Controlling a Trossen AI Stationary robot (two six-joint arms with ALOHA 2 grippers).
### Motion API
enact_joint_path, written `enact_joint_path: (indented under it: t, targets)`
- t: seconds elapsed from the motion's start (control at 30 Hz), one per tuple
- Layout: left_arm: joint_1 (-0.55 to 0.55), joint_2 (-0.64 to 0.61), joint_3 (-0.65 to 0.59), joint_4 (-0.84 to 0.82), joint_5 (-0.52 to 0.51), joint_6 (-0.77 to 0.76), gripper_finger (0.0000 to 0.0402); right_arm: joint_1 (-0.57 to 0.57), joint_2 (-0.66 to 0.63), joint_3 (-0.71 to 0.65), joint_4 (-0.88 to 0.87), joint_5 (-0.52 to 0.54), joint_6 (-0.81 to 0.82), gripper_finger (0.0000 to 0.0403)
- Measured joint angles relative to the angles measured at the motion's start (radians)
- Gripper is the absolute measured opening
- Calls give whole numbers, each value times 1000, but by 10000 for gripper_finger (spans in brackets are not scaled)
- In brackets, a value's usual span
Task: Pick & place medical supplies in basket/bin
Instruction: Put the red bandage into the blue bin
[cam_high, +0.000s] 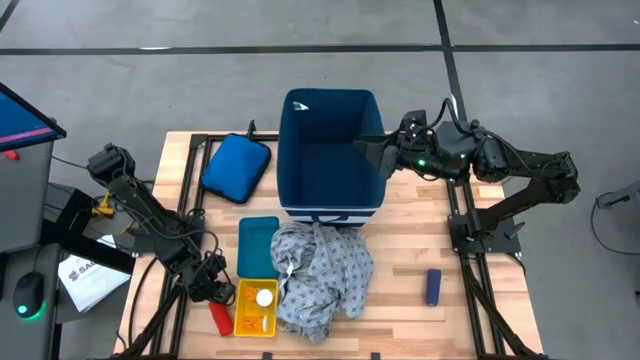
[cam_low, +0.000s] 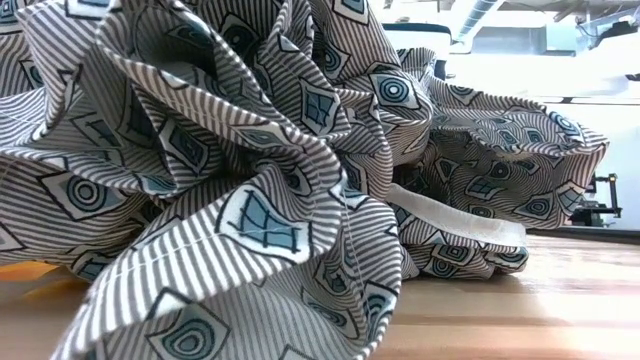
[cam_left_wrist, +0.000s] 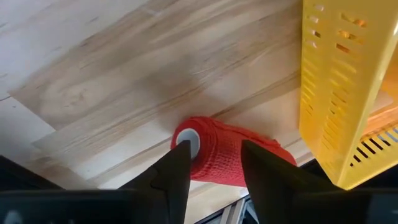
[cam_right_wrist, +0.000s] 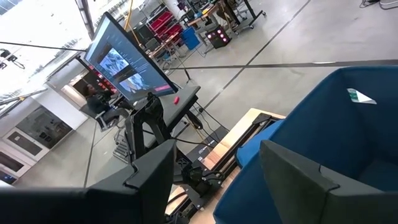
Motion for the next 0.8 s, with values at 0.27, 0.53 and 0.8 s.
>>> enact_joint_path:
  t: [0.27, 0.53, 0.8]
  targets:
    - [0, 0, 0, -1, 0, 0, 107, 0, 0, 0, -14, 20, 0, 228]
    - [0, 0, 0, -1, 0, -1, 79, 0, 0, 0, -14, 20, 0, 228]
    - [0, 0, 1, -9, -2, -1, 11, 0, 0, 0, -13, 20, 0, 228]
